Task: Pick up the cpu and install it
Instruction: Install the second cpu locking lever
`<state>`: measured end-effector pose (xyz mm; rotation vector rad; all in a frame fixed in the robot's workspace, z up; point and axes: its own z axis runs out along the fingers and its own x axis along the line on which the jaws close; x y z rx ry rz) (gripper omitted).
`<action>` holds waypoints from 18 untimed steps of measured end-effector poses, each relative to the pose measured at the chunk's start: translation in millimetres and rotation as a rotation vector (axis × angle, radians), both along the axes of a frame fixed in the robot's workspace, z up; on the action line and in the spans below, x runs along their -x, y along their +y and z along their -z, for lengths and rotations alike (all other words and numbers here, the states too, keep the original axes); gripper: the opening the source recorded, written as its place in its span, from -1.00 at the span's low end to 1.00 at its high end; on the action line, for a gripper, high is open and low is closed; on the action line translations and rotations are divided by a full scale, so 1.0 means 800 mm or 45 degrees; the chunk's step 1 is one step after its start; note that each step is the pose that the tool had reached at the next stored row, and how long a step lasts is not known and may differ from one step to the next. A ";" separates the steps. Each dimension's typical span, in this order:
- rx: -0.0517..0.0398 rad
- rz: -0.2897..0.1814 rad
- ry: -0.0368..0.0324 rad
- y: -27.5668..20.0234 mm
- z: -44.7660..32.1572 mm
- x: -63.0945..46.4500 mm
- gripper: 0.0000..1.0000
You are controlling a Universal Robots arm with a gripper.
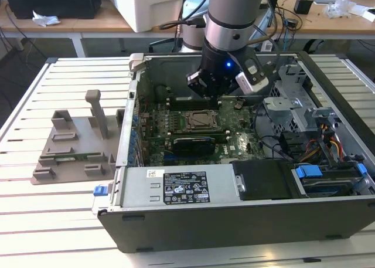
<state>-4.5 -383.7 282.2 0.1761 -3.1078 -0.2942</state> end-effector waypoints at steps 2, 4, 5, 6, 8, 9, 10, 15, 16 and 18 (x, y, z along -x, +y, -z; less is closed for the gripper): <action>0.000 0.000 0.0000 -0.0030 0.0042 0.000 -0.79; 0.000 0.000 0.0000 -0.0069 0.0130 0.001 -0.79; 0.000 0.000 0.0000 -0.0083 0.0155 0.001 -0.79; 0.000 0.000 -0.0001 -0.0093 0.0182 0.002 -0.79; 0.000 0.000 0.0000 -0.0096 0.0295 0.009 -0.79; 0.000 0.000 0.0000 -0.0096 0.0337 0.013 -0.79; 0.000 0.000 -0.0001 -0.0096 0.0362 0.015 -0.79; 0.000 0.000 0.0000 -0.0121 0.0567 0.031 -0.79; 0.000 0.000 0.0000 -0.0127 0.0591 0.032 -0.79; 0.000 0.000 0.0000 -0.0129 0.0654 0.034 -0.79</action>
